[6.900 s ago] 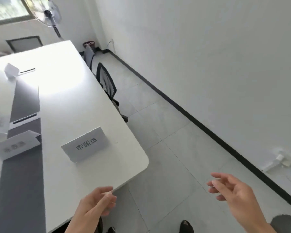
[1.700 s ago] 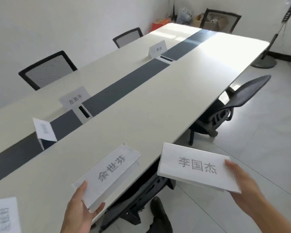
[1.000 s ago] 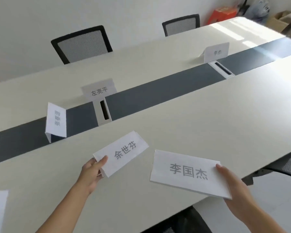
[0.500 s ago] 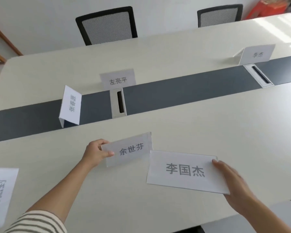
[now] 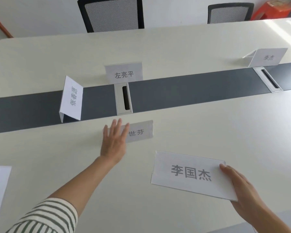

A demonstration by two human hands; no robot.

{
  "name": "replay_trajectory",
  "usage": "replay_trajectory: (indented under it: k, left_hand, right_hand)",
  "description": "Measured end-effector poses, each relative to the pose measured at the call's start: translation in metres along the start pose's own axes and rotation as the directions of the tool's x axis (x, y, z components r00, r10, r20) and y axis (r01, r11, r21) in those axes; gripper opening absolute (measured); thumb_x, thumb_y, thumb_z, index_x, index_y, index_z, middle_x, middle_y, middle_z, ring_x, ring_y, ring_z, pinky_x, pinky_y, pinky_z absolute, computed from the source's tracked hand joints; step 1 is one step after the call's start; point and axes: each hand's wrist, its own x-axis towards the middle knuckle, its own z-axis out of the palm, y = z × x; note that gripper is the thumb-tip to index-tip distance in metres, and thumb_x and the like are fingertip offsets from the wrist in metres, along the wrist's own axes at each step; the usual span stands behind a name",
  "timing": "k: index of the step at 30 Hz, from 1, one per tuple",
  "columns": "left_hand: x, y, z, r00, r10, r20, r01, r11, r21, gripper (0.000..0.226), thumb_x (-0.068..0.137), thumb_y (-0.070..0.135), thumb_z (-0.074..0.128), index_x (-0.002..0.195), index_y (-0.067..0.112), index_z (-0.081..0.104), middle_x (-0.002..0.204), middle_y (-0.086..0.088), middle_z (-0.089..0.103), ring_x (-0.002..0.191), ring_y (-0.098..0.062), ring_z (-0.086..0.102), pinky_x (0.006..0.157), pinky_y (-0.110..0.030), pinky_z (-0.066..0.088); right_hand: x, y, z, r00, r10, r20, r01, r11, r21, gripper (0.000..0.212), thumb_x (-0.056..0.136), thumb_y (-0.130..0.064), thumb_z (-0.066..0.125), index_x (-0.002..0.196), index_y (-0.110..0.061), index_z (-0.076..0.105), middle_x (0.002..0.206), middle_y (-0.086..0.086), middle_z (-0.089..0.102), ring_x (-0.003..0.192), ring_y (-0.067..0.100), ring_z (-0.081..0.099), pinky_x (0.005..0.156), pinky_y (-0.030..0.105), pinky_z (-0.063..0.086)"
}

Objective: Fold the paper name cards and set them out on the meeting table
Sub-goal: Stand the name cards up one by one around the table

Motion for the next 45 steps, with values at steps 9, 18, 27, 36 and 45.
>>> replay_trajectory:
  k: [9, 18, 27, 36, 45]
  left_hand:
    - [0.039, 0.012, 0.004, 0.981, -0.062, 0.185, 0.063, 0.998, 0.001, 0.078, 0.091, 0.016, 0.04, 0.151, 0.021, -0.01, 0.16, -0.012, -0.014, 0.146, -0.035, -0.015, 0.117, -0.057, 0.004]
    - [0.053, 0.005, 0.005, 0.984, -0.061, 0.167, 0.059, 0.998, 0.018, 0.079, 0.089, 0.016, 0.041, 0.151, 0.021, -0.007, 0.161, -0.012, -0.01, 0.146, -0.035, -0.013, 0.117, -0.057, 0.005]
    - [0.048, 0.015, -0.019, 0.968, -0.073, 0.241, 0.074, 0.997, 0.004, 0.076, 0.089, 0.019, 0.045, 0.152, 0.02, 0.002, 0.161, -0.011, -0.008, 0.147, -0.033, -0.009, 0.117, -0.053, 0.012]
    - [-0.011, 0.147, -0.098, 0.988, 0.075, 0.134, 0.042, 0.704, -0.709, 0.029, 0.09, 0.024, 0.056, 0.117, 0.013, 0.062, 0.116, -0.001, 0.064, 0.106, -0.016, 0.059, 0.091, -0.028, 0.047]
    - [-0.138, 0.326, -0.159, 0.859, 0.317, 0.403, 0.324, 0.274, -0.906, 0.036, 0.095, 0.046, 0.036, 0.098, 0.023, 0.064, 0.085, 0.015, 0.073, 0.08, 0.001, 0.066, 0.073, -0.014, 0.046]
  right_hand:
    - [-0.001, 0.003, 0.01, 1.0, 0.015, -0.007, -0.015, 1.0, 0.004, 0.06, 0.065, -0.048, 0.069, 0.099, 0.002, 0.066, 0.107, 0.024, 0.069, 0.078, 0.021, 0.068, 0.074, 0.037, 0.044]
    - [-0.012, 0.008, 0.0, 0.997, -0.002, -0.077, 0.004, 1.0, 0.017, 0.083, 0.041, -0.062, 0.083, 0.097, -0.002, 0.067, 0.099, 0.02, 0.071, 0.086, 0.028, 0.061, 0.072, 0.037, 0.04]
    - [-0.032, 0.002, -0.003, 0.996, -0.016, -0.086, 0.02, 0.998, 0.053, 0.068, 0.06, -0.057, 0.076, 0.099, -0.002, 0.068, 0.096, 0.017, 0.073, 0.072, 0.02, 0.066, 0.067, 0.034, 0.043]
    - [-0.076, 0.003, -0.068, 0.979, -0.123, -0.164, 0.152, 0.973, 0.172, 0.022, 0.085, -0.029, 0.058, 0.088, -0.008, 0.064, 0.071, 0.002, 0.07, 0.058, 0.011, 0.065, 0.056, 0.024, 0.046]
    - [-0.15, 0.055, -0.212, 0.945, -0.134, -0.297, 0.215, 0.942, 0.257, 0.023, 0.091, -0.029, 0.057, 0.075, -0.024, 0.074, 0.078, -0.003, 0.07, 0.067, 0.012, 0.064, 0.066, 0.032, 0.042]
